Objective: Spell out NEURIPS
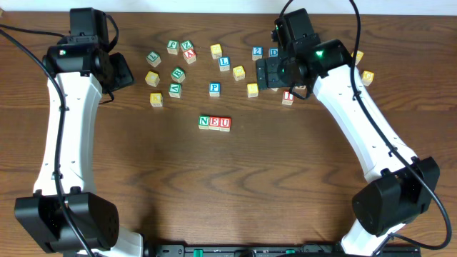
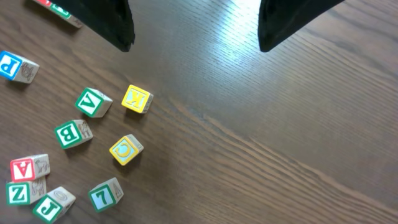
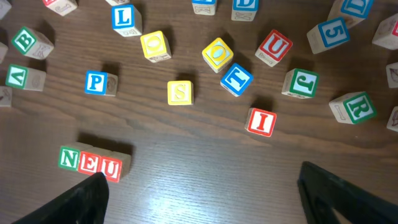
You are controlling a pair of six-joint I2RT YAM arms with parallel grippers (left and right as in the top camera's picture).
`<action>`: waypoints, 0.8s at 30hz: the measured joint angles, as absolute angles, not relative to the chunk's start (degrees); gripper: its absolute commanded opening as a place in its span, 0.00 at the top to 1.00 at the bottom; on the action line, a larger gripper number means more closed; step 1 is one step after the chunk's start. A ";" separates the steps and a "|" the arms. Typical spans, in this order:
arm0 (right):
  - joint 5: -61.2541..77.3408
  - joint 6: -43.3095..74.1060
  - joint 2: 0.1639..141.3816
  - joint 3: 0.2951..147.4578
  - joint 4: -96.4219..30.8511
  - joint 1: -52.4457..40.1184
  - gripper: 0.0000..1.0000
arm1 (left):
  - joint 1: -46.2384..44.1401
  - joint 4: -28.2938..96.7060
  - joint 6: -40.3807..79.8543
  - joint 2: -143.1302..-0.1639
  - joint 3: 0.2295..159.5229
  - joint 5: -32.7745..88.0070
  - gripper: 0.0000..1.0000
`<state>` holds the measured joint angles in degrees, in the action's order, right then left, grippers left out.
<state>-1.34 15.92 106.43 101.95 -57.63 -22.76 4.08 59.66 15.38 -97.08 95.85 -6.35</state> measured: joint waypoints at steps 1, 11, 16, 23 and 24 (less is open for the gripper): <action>-1.34 15.90 106.45 101.93 -57.63 -22.76 0.02 | 4.08 59.68 15.38 -97.08 95.85 -6.33 0.30; -1.34 15.62 106.45 101.95 -58.02 -22.76 0.01 | 4.08 59.70 15.18 -97.08 95.85 -5.85 0.28; -1.34 15.38 106.45 101.95 -58.39 -22.76 0.01 | 4.08 59.72 15.18 -97.08 95.85 -4.16 0.28; -1.34 15.25 106.45 101.95 -58.00 -22.76 0.01 | 4.08 60.05 15.18 -97.10 95.85 -3.29 0.27; -1.34 15.22 106.45 101.95 -58.00 -22.76 0.01 | 4.08 60.10 15.16 -97.10 95.85 -3.27 0.27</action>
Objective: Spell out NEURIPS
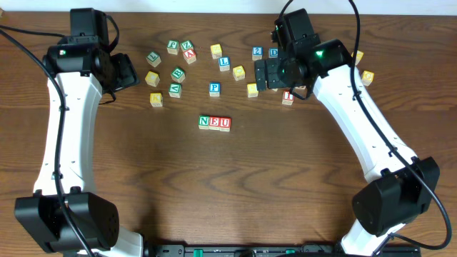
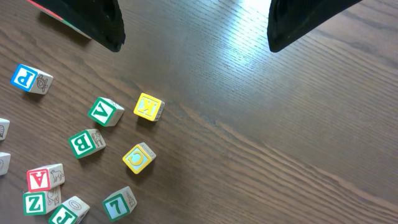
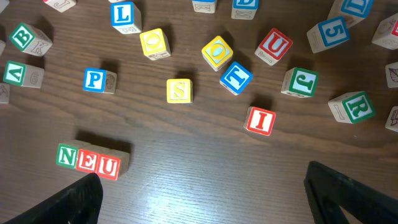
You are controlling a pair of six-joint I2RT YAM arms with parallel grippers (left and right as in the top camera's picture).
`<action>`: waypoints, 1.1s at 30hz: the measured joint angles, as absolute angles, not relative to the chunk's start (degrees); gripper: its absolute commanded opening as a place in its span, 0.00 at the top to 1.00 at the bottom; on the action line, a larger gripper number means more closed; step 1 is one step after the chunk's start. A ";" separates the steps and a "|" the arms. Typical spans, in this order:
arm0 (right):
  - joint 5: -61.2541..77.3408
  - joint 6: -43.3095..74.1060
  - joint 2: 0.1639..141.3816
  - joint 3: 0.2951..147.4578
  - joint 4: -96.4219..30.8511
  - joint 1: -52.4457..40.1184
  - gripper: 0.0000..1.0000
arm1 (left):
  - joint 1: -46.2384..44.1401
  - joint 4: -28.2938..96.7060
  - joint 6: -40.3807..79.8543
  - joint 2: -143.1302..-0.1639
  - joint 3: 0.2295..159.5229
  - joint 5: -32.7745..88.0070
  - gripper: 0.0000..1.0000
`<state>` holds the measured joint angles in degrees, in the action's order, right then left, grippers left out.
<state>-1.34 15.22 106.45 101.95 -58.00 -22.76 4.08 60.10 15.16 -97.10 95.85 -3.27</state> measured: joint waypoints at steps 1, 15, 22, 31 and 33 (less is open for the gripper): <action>-1.34 15.25 106.45 101.95 -58.00 -22.76 0.01 | 4.08 60.10 15.18 -97.10 95.85 -3.27 0.27; -1.34 15.22 106.45 101.95 -58.02 -22.79 0.01 | 4.08 60.75 14.52 -97.34 95.85 -2.72 0.28; -1.34 15.22 106.45 101.95 -57.17 -22.79 0.03 | 4.08 60.80 14.00 -97.34 95.85 -2.04 0.28; -1.34 15.22 106.45 101.95 -57.19 -22.79 0.02 | 3.68 60.84 13.21 -97.34 95.85 -1.83 0.28; -1.32 15.22 106.45 101.95 -57.10 -22.79 0.02 | 3.62 60.66 13.19 -97.34 95.85 -1.83 0.27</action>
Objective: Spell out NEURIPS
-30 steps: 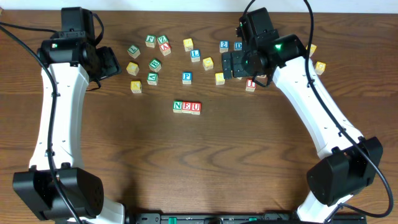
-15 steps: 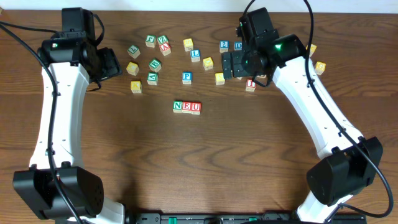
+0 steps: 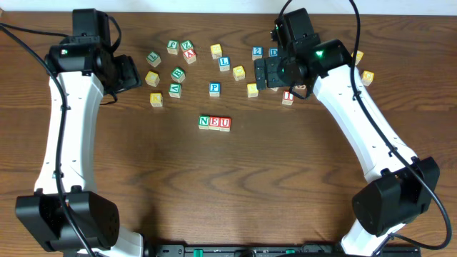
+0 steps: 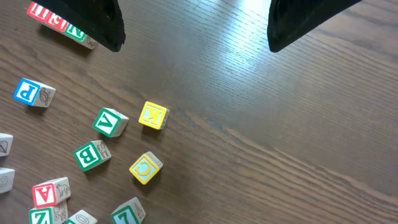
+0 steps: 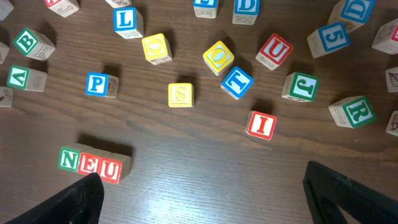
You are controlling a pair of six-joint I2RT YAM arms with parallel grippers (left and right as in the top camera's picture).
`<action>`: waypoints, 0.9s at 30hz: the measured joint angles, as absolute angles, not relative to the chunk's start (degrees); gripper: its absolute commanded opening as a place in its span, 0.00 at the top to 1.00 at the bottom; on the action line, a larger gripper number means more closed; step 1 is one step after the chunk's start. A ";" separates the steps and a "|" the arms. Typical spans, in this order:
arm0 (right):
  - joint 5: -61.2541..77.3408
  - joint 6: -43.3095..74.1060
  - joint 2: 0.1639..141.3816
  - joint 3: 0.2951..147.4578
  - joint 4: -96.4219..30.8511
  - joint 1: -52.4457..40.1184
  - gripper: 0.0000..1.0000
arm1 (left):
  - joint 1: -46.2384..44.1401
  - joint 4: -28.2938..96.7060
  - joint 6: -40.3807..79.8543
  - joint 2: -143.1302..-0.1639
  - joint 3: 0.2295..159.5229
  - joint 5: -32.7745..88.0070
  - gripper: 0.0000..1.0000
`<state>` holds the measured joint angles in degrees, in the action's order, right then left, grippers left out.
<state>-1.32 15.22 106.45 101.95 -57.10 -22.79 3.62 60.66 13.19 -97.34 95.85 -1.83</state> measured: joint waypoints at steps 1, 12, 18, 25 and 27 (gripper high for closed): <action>-1.34 15.22 106.45 101.95 -56.99 -22.79 0.02 | 3.53 60.53 13.19 -97.34 95.85 -1.83 0.28; -1.34 15.22 106.45 101.93 -53.47 -22.79 0.09 | 3.53 59.94 13.04 -97.34 95.85 -1.80 0.27; -1.10 16.91 106.78 101.95 -54.70 -22.83 0.46 | 3.53 59.75 12.34 -97.34 95.85 -1.80 0.27; 1.32 19.81 113.32 101.93 -58.76 -24.77 0.74 | 3.53 59.55 11.75 -97.34 95.85 -1.78 0.27; 1.98 20.34 115.79 101.93 -59.11 -25.87 0.79 | 3.53 59.55 11.75 -97.34 95.85 -1.78 0.27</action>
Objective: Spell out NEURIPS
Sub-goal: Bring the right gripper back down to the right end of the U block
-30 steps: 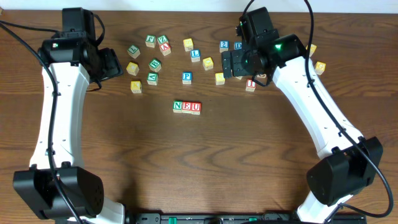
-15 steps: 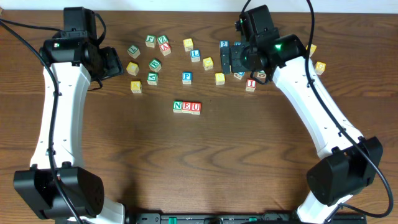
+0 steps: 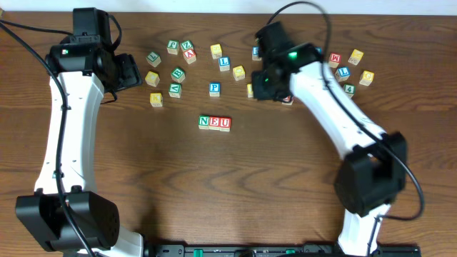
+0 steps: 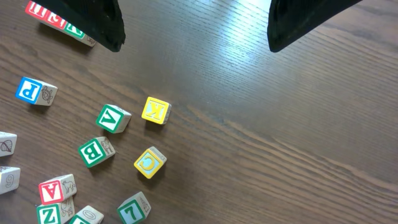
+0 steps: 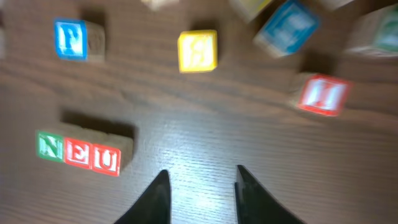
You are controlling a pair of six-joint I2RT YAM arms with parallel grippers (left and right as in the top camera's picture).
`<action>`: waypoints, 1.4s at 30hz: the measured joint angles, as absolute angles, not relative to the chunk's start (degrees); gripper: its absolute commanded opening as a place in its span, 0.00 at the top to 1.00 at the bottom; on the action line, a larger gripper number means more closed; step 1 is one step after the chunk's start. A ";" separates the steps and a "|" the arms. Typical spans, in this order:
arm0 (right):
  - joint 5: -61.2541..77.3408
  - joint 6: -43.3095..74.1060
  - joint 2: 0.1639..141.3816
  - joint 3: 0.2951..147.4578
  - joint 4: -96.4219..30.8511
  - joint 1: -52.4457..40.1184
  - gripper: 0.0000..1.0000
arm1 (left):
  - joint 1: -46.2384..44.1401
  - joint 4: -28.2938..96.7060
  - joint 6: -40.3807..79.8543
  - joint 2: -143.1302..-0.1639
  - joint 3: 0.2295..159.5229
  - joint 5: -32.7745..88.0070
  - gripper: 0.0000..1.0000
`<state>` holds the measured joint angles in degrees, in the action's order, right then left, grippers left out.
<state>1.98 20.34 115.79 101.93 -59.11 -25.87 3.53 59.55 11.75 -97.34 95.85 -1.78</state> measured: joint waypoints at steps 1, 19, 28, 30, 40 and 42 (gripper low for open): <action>2.20 20.64 117.10 101.91 -59.18 -26.59 0.82 | 3.53 59.55 11.73 -97.34 95.85 -1.80 0.28; 3.44 21.96 129.58 101.89 -54.94 -33.01 0.90 | 3.53 59.57 11.53 -97.34 95.85 -1.78 0.27; 3.88 21.98 130.52 101.89 -52.93 -34.70 0.89 | 3.53 59.57 11.53 -97.34 95.85 -1.78 0.27; 4.08 21.98 130.52 101.89 -52.75 -34.72 0.89 | 3.53 59.57 11.53 -97.36 95.85 -1.78 0.27; 4.10 21.96 130.52 101.89 -51.70 -34.72 0.89 | 3.53 59.57 11.53 -97.36 95.85 -1.78 0.27; 4.12 21.98 130.52 101.89 -51.68 -34.72 0.89 | 3.53 59.57 11.53 -97.36 95.85 -1.78 0.28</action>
<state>4.12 21.98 130.52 101.89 -51.68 -34.72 3.53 59.57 11.53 -97.36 95.85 -1.78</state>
